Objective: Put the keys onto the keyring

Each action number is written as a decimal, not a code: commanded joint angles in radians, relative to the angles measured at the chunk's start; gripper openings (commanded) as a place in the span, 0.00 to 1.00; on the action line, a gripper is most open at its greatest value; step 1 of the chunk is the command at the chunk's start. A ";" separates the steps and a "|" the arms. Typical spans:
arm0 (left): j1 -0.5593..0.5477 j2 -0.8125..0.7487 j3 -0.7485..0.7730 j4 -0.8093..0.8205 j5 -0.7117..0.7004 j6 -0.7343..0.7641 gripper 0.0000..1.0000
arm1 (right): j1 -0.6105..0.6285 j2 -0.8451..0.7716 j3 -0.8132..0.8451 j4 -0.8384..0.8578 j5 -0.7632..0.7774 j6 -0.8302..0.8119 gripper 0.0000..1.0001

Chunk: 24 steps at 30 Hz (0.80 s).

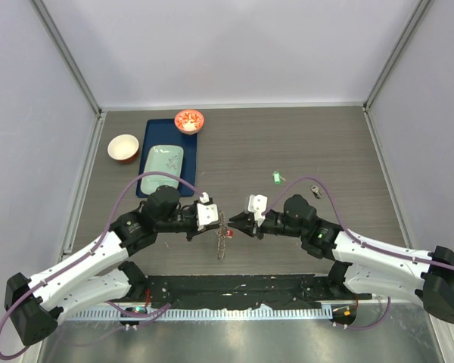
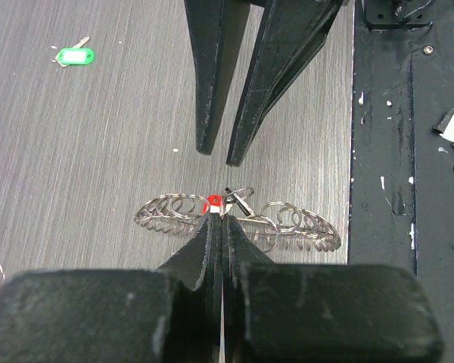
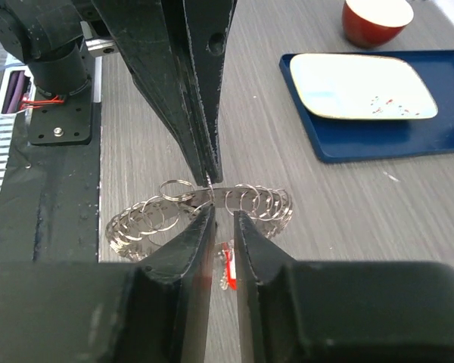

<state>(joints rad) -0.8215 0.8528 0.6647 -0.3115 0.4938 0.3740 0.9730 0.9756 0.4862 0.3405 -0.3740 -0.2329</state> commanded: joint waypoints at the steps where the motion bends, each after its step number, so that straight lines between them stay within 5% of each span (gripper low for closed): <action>1: 0.004 -0.020 0.024 0.046 0.006 -0.001 0.00 | -0.002 -0.051 0.009 0.014 0.030 0.036 0.26; 9: 0.002 -0.018 0.032 0.058 -0.020 -0.043 0.00 | 0.004 -0.012 -0.038 0.136 0.070 0.145 0.46; 24: -0.008 -0.003 0.053 0.083 -0.109 -0.132 0.00 | 0.026 0.031 -0.020 0.166 0.132 0.185 0.44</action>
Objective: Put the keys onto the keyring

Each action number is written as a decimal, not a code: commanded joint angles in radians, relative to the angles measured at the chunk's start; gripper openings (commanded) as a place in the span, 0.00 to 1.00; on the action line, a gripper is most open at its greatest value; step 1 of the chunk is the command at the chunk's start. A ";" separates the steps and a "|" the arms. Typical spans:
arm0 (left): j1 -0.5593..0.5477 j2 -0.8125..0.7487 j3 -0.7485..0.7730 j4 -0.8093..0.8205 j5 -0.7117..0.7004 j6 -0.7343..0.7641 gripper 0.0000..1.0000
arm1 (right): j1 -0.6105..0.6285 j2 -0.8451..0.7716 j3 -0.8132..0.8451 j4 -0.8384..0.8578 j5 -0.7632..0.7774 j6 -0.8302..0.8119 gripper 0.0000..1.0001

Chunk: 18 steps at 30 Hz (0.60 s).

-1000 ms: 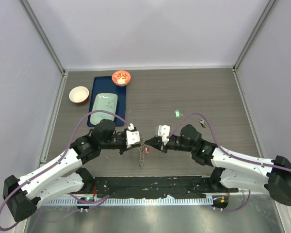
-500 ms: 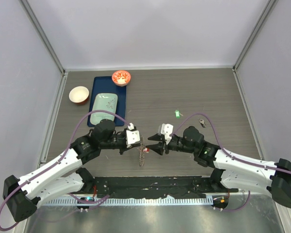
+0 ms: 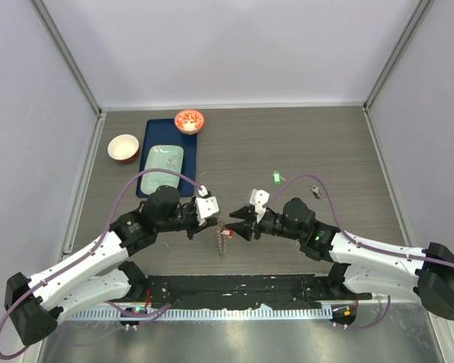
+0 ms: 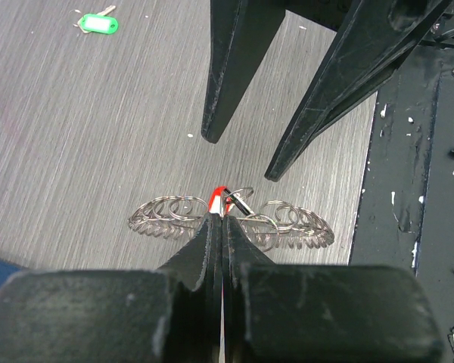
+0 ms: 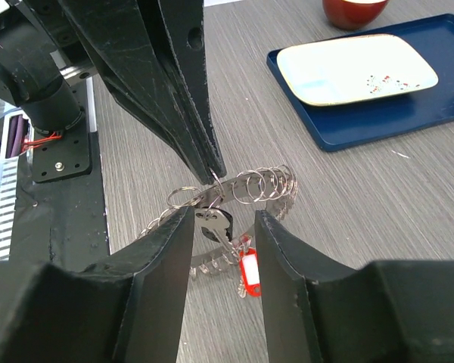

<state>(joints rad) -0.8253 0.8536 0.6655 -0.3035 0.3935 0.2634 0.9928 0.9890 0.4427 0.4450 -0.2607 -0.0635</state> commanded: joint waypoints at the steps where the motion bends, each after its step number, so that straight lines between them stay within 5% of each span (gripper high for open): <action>1: -0.005 -0.007 0.051 0.075 -0.008 -0.021 0.00 | 0.004 0.031 0.024 0.066 0.020 0.017 0.44; 18: -0.005 -0.007 0.046 0.078 -0.015 -0.023 0.00 | 0.014 0.135 0.047 0.164 -0.005 0.042 0.37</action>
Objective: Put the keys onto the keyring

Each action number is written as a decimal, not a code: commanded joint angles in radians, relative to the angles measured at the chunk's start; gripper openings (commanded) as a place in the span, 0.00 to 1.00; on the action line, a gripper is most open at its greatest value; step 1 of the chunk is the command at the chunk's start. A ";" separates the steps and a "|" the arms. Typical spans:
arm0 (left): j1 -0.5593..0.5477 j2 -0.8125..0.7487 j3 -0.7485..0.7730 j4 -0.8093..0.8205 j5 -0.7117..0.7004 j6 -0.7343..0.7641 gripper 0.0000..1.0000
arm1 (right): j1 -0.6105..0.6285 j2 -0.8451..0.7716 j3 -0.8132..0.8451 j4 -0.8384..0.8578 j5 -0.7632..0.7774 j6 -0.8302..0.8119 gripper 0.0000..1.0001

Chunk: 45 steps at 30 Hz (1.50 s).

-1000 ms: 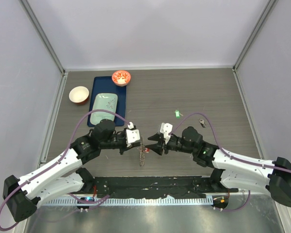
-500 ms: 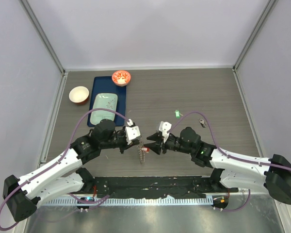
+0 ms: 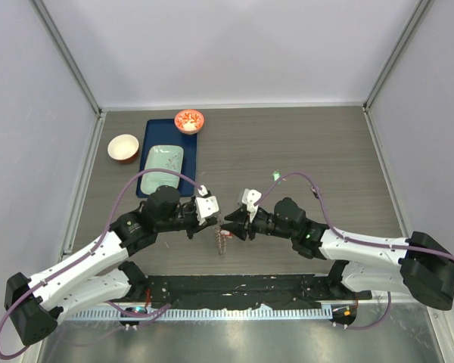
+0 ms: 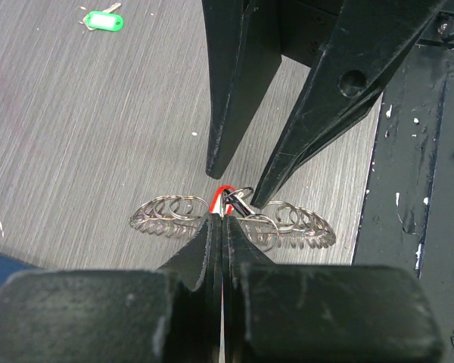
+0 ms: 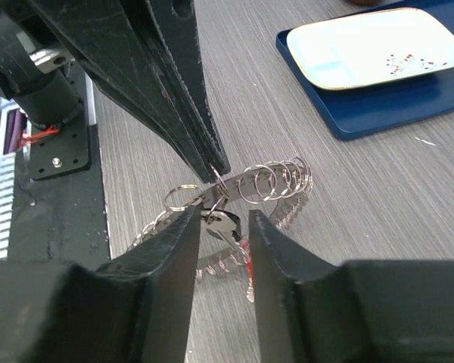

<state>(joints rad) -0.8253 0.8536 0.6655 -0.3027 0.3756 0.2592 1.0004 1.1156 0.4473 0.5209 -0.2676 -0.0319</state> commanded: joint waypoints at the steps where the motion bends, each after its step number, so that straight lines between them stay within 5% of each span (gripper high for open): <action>1: -0.006 -0.007 0.048 0.079 0.003 -0.020 0.00 | 0.006 0.012 0.042 0.091 -0.001 0.012 0.33; 8: -0.005 -0.027 0.045 0.114 -0.024 -0.061 0.00 | 0.006 0.013 0.042 0.091 -0.013 0.007 0.01; 15: -0.009 -0.076 -0.042 0.287 -0.090 -0.238 0.00 | 0.007 0.004 0.041 0.091 -0.051 0.009 0.01; 23: -0.029 -0.133 -0.205 0.666 -0.217 -0.394 0.00 | 0.010 -0.002 0.030 0.117 -0.045 0.007 0.01; 29: -0.046 -0.116 -0.328 0.873 -0.260 -0.432 0.01 | 0.010 -0.052 0.073 -0.037 0.040 -0.123 0.01; 38: -0.046 -0.194 -0.385 0.831 -0.287 -0.419 0.32 | 0.010 -0.096 0.149 -0.211 0.111 -0.255 0.01; 45: -0.044 -0.215 -0.337 0.694 -0.285 -0.382 0.42 | 0.010 -0.111 0.198 -0.335 0.149 -0.332 0.01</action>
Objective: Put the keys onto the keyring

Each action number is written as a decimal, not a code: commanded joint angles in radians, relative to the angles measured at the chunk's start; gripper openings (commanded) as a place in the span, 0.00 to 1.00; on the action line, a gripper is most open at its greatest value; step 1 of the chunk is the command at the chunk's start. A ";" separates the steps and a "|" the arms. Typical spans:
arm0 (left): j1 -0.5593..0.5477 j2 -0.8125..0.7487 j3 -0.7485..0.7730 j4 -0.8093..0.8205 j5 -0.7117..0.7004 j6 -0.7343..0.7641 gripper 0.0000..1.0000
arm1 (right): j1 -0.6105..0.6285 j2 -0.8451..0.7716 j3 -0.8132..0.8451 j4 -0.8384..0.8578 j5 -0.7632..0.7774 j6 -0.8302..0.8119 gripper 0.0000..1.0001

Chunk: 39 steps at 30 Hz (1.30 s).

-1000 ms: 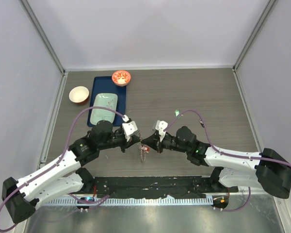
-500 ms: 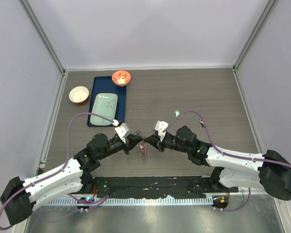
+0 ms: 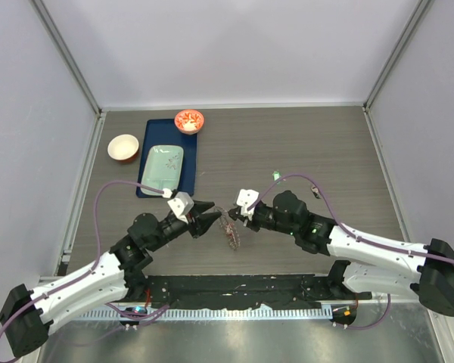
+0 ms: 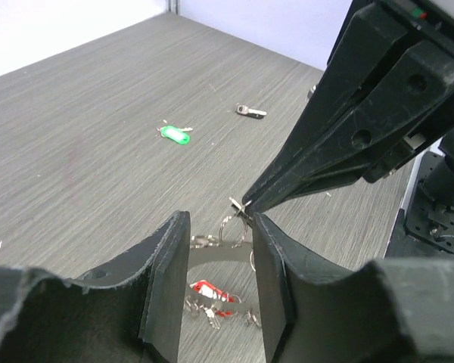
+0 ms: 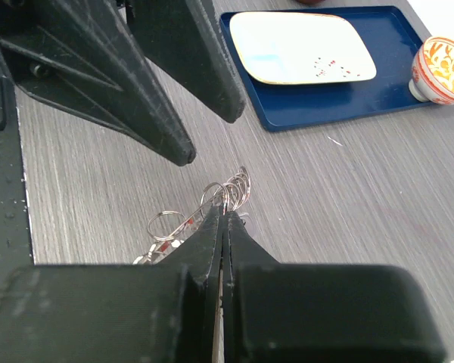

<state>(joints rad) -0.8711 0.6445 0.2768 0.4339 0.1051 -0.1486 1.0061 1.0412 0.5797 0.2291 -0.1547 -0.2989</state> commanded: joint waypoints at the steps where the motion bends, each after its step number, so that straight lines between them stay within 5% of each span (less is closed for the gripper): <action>1: 0.001 -0.003 0.059 -0.072 -0.001 0.027 0.43 | 0.005 -0.038 0.072 -0.051 0.041 -0.071 0.01; 6: 0.010 0.050 0.087 -0.139 0.093 0.061 0.47 | 0.005 -0.053 0.088 -0.108 0.020 -0.108 0.01; 13: 0.032 0.053 0.042 -0.037 0.228 0.216 0.52 | 0.005 -0.072 0.115 -0.181 -0.031 -0.154 0.01; 20: 0.084 0.139 0.064 0.026 0.330 0.274 0.28 | 0.005 -0.073 0.157 -0.258 -0.057 -0.192 0.01; 39: 0.087 0.302 0.157 0.048 0.470 0.276 0.28 | 0.009 -0.061 0.184 -0.289 -0.080 -0.215 0.01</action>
<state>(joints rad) -0.7895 0.9112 0.3855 0.4301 0.5465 0.1341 1.0088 0.9924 0.7113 -0.1066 -0.2165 -0.5022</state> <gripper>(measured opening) 0.288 0.031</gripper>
